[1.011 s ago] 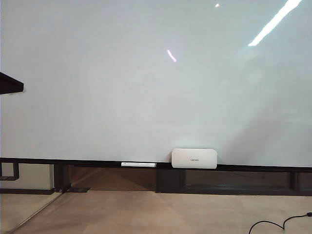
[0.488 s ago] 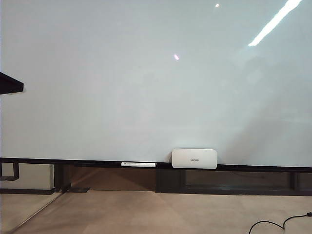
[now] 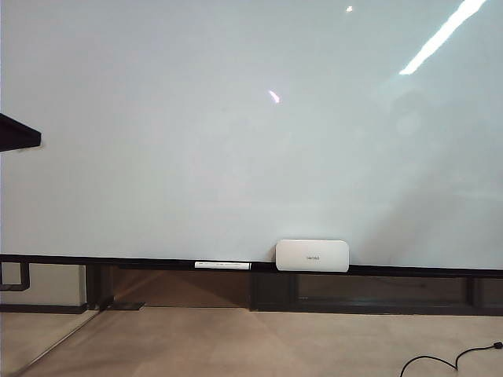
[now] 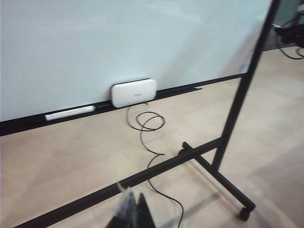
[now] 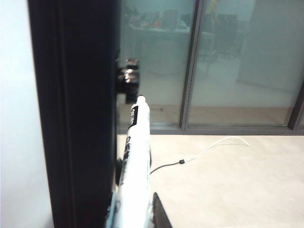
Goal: Reach to the right to find the marker pen, pick it up, and write the number 14 on the whiteboard.
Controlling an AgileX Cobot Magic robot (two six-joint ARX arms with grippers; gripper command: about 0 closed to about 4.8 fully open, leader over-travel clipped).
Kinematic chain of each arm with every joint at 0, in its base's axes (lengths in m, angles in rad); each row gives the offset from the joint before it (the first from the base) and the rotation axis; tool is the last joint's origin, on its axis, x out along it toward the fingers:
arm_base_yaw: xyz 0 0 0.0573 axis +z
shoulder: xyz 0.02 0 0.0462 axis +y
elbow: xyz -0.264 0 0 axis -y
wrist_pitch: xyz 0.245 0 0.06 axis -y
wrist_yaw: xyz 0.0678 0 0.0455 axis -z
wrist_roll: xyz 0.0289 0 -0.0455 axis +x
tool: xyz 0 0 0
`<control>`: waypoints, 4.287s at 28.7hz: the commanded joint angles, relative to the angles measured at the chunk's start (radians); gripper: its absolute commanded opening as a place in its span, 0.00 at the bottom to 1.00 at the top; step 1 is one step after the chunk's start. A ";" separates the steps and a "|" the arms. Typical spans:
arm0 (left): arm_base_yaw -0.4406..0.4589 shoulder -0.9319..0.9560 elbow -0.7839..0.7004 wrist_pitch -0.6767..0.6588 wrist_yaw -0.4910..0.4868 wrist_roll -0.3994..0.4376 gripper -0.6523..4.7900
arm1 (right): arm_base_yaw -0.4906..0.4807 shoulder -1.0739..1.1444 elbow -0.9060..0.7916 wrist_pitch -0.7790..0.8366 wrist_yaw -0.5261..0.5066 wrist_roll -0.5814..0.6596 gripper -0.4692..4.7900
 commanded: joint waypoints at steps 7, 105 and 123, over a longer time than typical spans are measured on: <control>0.000 0.000 0.005 0.021 0.100 -0.039 0.11 | -0.004 -0.039 -0.002 0.025 0.078 0.115 0.09; 0.000 0.023 0.743 -0.544 -0.537 0.299 0.11 | 1.171 -0.956 -0.383 -0.550 0.521 0.111 0.09; 0.001 0.093 0.766 -0.458 -0.609 0.304 0.11 | 1.207 -0.874 -0.212 -0.601 0.622 0.083 0.09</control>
